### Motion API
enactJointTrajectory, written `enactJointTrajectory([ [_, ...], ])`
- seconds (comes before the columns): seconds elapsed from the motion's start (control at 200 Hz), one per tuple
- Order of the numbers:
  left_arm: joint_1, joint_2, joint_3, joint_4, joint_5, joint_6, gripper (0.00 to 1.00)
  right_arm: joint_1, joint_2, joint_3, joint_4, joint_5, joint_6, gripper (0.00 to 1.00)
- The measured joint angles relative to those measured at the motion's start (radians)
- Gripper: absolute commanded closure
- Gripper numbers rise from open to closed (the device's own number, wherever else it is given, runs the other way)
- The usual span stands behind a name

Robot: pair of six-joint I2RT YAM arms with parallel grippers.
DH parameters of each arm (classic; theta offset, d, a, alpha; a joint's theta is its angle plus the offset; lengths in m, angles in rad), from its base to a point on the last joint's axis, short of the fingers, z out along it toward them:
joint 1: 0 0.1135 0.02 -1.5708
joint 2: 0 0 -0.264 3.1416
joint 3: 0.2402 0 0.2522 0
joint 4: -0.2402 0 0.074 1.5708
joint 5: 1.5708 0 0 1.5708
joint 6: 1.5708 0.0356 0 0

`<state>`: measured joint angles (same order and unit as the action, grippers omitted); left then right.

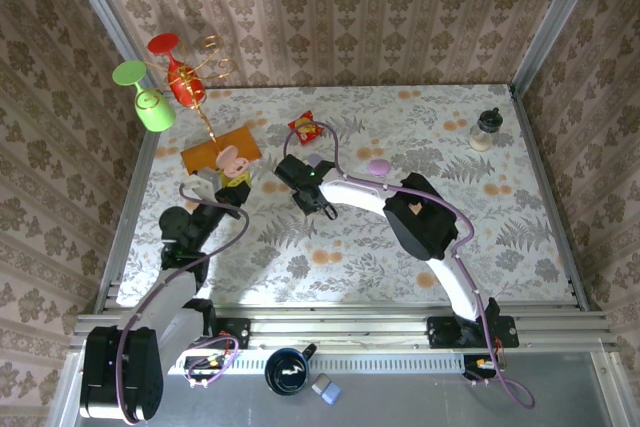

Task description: Insert wireless bluetooth earbuds into charging case

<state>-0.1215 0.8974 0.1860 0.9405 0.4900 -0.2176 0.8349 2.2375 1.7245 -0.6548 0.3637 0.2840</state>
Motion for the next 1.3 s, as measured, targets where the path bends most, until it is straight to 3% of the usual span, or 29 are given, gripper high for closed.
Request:
enactJointTrajectory([
  [0.5, 0.07, 0.008, 0.0, -0.016, -0.003, 0.0, 0.72, 0.055, -0.023, 0.064, -0.025, 0.064, -0.001, 0.48],
  [0.735, 0.135, 0.02, 0.0, -0.024, -0.026, -0.014, 0.72, 0.087, 0.065, 0.262, -0.105, 0.142, 0.003, 0.49],
  [0.975, 0.144, 0.019, 0.0, -0.025, -0.027, -0.027, 0.72, 0.084, 0.134, 0.297, -0.166, 0.154, -0.014, 0.51],
  [1.3, 0.144, 0.019, 0.0, -0.025, -0.026, -0.037, 0.72, 0.011, 0.137, 0.292, -0.175, -0.051, -0.053, 0.43],
])
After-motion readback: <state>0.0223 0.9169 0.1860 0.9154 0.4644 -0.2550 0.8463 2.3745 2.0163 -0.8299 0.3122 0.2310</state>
